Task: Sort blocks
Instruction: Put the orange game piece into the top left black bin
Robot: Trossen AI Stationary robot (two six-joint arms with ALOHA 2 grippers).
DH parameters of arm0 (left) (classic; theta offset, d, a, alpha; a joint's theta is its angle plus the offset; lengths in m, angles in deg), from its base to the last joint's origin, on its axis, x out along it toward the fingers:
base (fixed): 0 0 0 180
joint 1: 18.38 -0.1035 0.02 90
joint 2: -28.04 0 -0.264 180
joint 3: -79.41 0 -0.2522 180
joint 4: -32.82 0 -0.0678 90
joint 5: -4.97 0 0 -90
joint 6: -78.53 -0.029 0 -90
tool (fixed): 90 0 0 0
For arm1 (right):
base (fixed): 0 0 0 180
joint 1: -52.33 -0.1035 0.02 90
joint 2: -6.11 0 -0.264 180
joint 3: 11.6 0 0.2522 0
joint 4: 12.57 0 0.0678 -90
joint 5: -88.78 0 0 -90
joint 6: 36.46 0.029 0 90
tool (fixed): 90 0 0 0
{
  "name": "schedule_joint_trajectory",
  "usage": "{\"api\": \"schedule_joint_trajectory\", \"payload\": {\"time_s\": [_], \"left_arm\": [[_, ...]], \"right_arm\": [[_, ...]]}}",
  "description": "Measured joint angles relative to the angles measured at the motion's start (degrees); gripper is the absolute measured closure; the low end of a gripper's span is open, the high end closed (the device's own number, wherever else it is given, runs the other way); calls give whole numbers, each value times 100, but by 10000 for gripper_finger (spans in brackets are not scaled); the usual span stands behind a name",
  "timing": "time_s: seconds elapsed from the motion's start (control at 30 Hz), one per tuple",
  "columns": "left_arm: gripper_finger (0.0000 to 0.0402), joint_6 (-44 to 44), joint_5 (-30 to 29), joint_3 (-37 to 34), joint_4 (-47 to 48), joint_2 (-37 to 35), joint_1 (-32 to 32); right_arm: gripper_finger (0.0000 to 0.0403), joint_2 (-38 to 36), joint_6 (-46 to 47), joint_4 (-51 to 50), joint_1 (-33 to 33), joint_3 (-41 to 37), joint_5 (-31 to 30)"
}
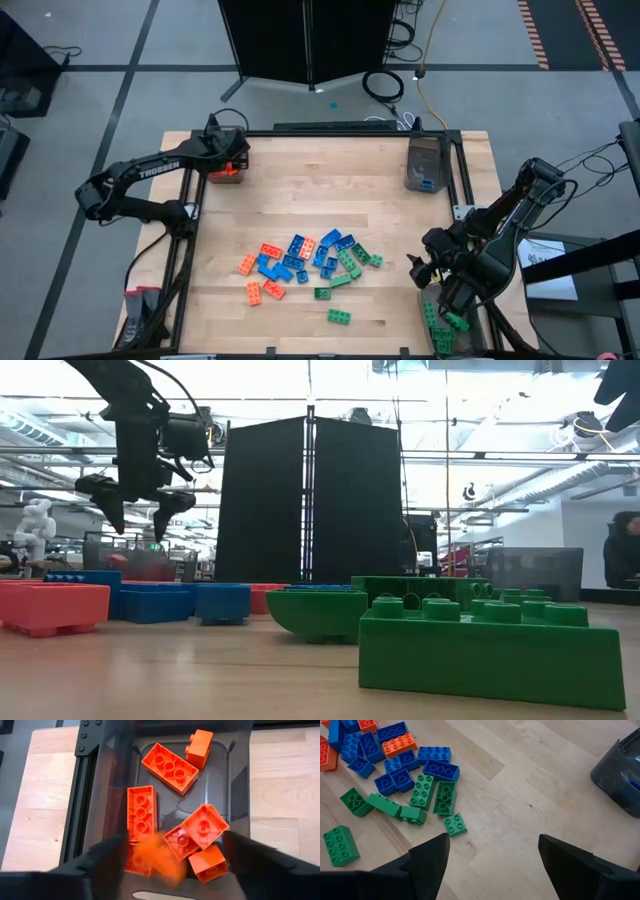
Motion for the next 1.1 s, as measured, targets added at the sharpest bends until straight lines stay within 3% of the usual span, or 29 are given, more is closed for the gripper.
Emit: {"api": "schedule_joint_trajectory", "payload": {"time_s": [0.17, 0.37, 0.53, 0.6, 0.8, 1.1], "left_arm": [[27, 146, 352, 2, -61, -2, 0], [30, -1186, 2320, 2, -1076, -138, 548], [30, -2645, 3892, 9, -1980, -186, 1638], [30, -3231, 4228, 9, -1962, -186, 2193], [30, -3868, 3761, 9, -1523, -147, 3637], [30, -4132, 3583, 10, -1802, 349, 4779]], "right_arm": [[103, 0, 0, -1, -1, 0, 0], [103, 0, -2, -1, -2, 0, -2], [103, 0, -2, -1, 0, 0, -2], [103, 0, 3, -1, -2, 0, -1], [103, 0, 133, -1, -1, 0, 2], [103, 0, 144, 0, -1, 0, 7]]}}
